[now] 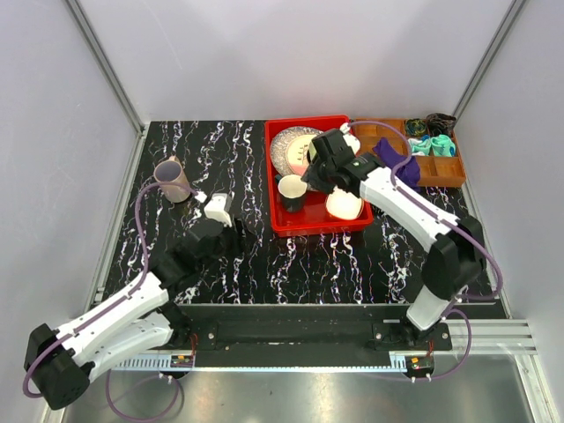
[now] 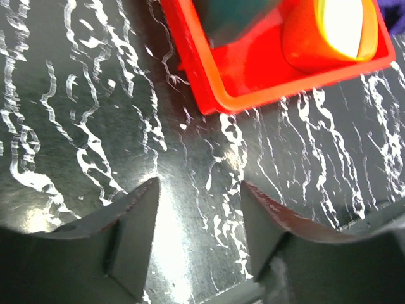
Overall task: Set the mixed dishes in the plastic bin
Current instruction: Place the cup in the plastic bin, then pick up the cup at the center of the board.
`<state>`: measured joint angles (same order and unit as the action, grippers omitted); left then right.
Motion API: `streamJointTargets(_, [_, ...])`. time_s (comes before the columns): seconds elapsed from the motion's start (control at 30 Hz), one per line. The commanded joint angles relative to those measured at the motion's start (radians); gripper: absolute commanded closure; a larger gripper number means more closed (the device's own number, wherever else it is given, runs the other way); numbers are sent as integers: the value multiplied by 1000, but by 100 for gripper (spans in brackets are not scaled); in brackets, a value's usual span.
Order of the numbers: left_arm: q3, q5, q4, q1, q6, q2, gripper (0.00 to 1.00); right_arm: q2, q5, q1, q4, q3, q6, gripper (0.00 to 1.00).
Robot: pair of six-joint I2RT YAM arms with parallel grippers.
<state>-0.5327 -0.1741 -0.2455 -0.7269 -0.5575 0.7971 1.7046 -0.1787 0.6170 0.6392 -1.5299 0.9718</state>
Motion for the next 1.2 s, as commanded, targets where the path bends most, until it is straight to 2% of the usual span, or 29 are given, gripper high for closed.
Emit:
streamJointTargets(0.0, [-160,-143,-21,27,40,25,38,-129,-88,7,-21,50,-61,55])
streamJointTargets(0.13, [-271,-76,-57,199,100,86,35,-235,-146,7,-23,91,-110,54])
streamJointTargets(0.17, [-289,-56,-52,278,131,96,35,-249,-154,7,-24,105,-132,54])
streamJointTargets(0.27, [-393,-30,-78,375,238,195,34,-298,-168,7,-30,135,-171,53])
streamJointTargets(0.4, [-591,-79,-144,406,370,361,33,-339,-165,7,-47,183,-203,52])
streamJointTargets(0.57, [-691,-73,-127,441,488,525,33,-365,-119,7,-75,250,-216,51])
streamJointTargets(0.83, [-808,111,-123,598,585,666,20,-382,-90,6,-96,303,-226,50])
streamJointTargets(0.97, [-843,194,-104,695,605,724,20,-378,-79,7,-101,309,-231,50])
streamJointTargets(1.17, [-892,240,-113,747,620,827,21,-369,-71,7,-104,312,-231,50])
